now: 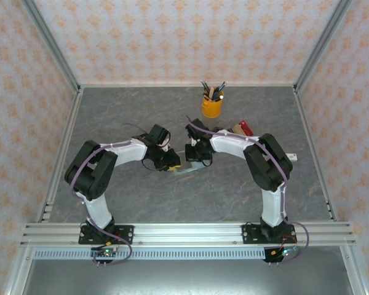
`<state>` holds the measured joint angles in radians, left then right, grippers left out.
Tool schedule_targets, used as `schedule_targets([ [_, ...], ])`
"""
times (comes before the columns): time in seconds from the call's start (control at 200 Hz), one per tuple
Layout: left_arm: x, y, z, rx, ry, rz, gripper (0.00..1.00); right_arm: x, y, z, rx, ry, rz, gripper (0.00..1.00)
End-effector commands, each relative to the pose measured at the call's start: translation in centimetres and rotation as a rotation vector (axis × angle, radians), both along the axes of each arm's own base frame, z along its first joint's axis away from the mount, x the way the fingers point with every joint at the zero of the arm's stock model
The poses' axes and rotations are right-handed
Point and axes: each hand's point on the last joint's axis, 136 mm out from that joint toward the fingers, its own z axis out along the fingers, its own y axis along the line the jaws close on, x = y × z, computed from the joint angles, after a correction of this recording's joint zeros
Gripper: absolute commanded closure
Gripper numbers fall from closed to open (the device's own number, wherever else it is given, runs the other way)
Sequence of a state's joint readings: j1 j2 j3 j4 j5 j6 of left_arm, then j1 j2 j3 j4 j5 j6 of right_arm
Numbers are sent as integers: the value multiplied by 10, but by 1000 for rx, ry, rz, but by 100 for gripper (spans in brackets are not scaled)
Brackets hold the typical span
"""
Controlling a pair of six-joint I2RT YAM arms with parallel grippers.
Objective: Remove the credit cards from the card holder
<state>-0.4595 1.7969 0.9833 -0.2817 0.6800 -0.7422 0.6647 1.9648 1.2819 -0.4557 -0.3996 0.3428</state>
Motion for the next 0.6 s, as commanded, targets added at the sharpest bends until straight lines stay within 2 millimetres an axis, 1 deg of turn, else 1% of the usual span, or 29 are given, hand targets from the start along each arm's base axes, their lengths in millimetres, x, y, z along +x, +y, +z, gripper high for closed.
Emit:
schedule_targets([
  [0.0,6,-26,8,-69,-43,-76,77,-25,-30,-56,-153,113,-27,85],
  [0.09,8,-22,5,-39,-39,-63,77,-25,-30,-57,-154,114,-28,86],
  [0.195,8,-7,4,41,-55,-21,77,-26,-34,-59,-165,118,-40,89],
  [0.415,4,10,16,74,-91,64,77,-27,-46,-66,-204,129,-65,91],
  [0.495,2,13,20,82,-97,72,76,-27,-48,-67,-204,130,-71,91],
  [0.596,1,8,19,49,-88,72,76,-26,-48,-66,-202,128,-72,91],
])
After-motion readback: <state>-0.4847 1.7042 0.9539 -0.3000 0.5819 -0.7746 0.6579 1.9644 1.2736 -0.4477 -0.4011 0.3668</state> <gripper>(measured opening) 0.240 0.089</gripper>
